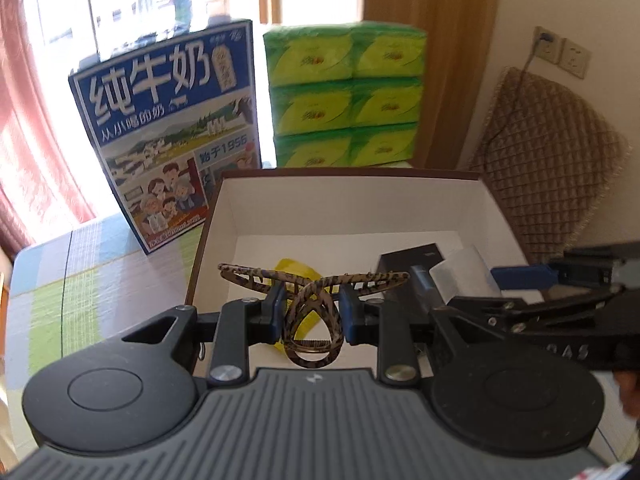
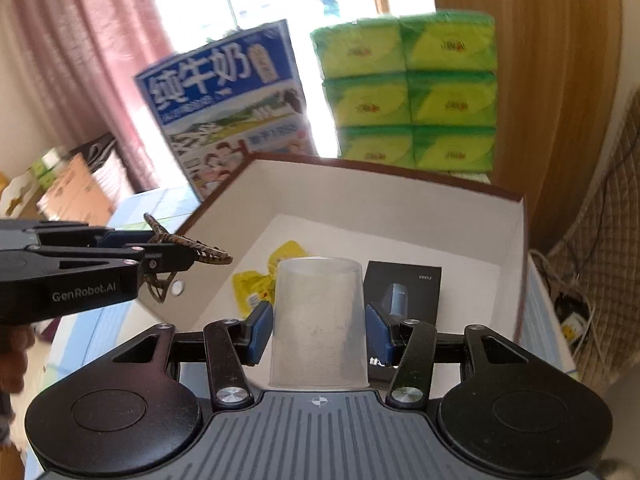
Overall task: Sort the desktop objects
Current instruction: 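Carry the hair clip and clear cup over the brown box with both tools, then open the left tool to drop the hair clip while the right tool releases the cup, then withdraw both tools from the brown box toward the remaining items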
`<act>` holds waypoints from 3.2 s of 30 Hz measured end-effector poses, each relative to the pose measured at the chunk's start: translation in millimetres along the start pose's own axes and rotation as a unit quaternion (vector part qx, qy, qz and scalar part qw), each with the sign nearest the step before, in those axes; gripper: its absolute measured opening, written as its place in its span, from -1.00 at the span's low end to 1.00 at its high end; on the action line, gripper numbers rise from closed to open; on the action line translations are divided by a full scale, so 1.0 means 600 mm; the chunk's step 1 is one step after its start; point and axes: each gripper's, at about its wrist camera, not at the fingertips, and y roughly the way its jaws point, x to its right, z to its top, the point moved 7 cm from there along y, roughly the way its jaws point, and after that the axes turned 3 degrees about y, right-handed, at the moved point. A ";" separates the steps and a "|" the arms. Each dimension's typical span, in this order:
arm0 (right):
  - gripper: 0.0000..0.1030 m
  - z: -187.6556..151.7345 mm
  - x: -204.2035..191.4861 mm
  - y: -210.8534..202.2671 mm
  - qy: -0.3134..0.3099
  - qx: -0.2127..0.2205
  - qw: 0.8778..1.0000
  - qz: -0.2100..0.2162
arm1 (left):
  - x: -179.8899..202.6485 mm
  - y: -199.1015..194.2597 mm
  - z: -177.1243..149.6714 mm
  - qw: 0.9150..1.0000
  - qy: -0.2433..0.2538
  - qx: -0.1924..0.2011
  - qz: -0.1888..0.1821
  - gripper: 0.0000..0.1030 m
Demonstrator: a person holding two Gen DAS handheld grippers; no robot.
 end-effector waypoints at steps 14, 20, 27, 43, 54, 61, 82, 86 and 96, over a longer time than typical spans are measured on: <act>-0.07 -0.020 0.013 0.106 0.034 -0.060 0.998 0.004 | -0.017 0.121 -0.036 0.997 0.005 -0.074 -0.006 -0.55; -0.07 -0.020 0.008 0.127 0.025 -0.074 0.997 0.002 | -0.015 0.149 -0.049 0.995 0.018 -0.096 -0.003 -0.55; -0.07 -0.025 0.009 0.138 0.017 -0.085 0.996 0.003 | -0.015 0.166 -0.055 0.993 0.036 -0.113 -0.002 -0.53; -0.02 -0.033 -0.012 0.164 -0.025 -0.103 0.994 0.005 | -0.039 0.148 -0.042 0.994 0.044 -0.103 0.011 -0.20; 0.89 -0.029 -0.004 0.133 -0.054 -0.080 0.995 -0.021 | -0.037 0.128 -0.047 0.994 0.051 -0.094 0.009 0.34; 0.96 -0.019 0.012 0.100 -0.042 -0.077 0.995 -0.040 | -0.026 0.115 -0.043 0.994 0.057 -0.089 0.006 0.58; 0.96 -0.025 0.015 -0.026 -0.038 -0.023 0.994 -0.098 | -0.009 0.007 -0.040 0.997 0.036 -0.064 0.013 0.80; 0.96 -0.030 0.011 -0.051 -0.032 -0.013 0.995 -0.094 | -0.005 -0.022 -0.049 0.998 0.028 -0.054 0.021 0.80; 0.96 -0.073 0.005 -0.130 -0.043 0.016 0.995 -0.084 | 0.002 -0.122 -0.097 0.999 -0.008 -0.026 0.028 0.82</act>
